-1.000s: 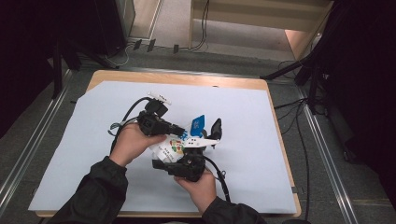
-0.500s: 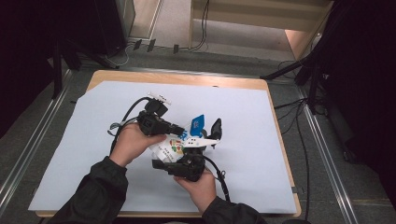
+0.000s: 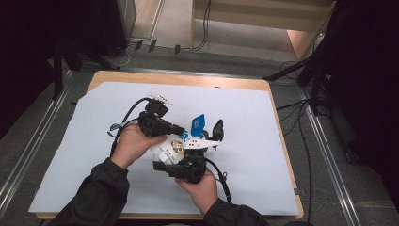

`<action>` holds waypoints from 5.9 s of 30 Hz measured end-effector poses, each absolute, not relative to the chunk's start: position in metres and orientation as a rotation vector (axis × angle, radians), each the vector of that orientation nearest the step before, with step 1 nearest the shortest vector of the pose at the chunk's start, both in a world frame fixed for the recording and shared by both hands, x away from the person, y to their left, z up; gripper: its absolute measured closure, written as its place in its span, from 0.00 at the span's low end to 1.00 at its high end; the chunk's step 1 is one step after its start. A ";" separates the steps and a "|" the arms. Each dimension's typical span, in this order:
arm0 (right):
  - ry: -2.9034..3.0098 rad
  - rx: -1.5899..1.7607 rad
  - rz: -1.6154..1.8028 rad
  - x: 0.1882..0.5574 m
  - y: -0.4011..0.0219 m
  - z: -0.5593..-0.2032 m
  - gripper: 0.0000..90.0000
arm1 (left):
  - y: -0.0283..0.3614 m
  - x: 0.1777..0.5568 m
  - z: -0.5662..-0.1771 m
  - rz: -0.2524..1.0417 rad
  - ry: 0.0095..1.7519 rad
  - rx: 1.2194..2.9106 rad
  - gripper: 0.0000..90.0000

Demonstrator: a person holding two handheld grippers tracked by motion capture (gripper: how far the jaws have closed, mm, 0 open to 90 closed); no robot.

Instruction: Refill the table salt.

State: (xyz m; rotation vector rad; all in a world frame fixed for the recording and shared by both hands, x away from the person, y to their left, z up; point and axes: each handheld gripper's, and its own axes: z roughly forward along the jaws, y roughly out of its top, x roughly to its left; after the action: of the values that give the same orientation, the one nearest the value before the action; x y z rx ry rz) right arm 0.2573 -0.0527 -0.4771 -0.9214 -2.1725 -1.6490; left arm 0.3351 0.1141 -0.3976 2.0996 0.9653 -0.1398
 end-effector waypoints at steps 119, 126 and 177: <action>-2.105 -0.929 -1.655 0.259 -0.056 -0.474 0.75 | 0.110 0.336 -0.396 -0.167 0.939 2.095 0.97; -2.131 -0.922 -1.659 0.258 -0.055 -0.473 0.74 | 0.111 0.336 -0.395 -0.150 0.952 2.094 1.00; -2.099 -0.931 -1.638 0.261 -0.055 -0.474 0.75 | 0.114 0.339 -0.395 -0.138 0.984 2.086 1.00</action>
State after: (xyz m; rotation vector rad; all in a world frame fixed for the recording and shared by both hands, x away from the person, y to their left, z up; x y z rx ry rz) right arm 0.2609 -0.0555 -0.4738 -0.9313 -2.0991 -1.6384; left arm 0.3390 0.1139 -0.3946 2.0856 0.9836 -0.1381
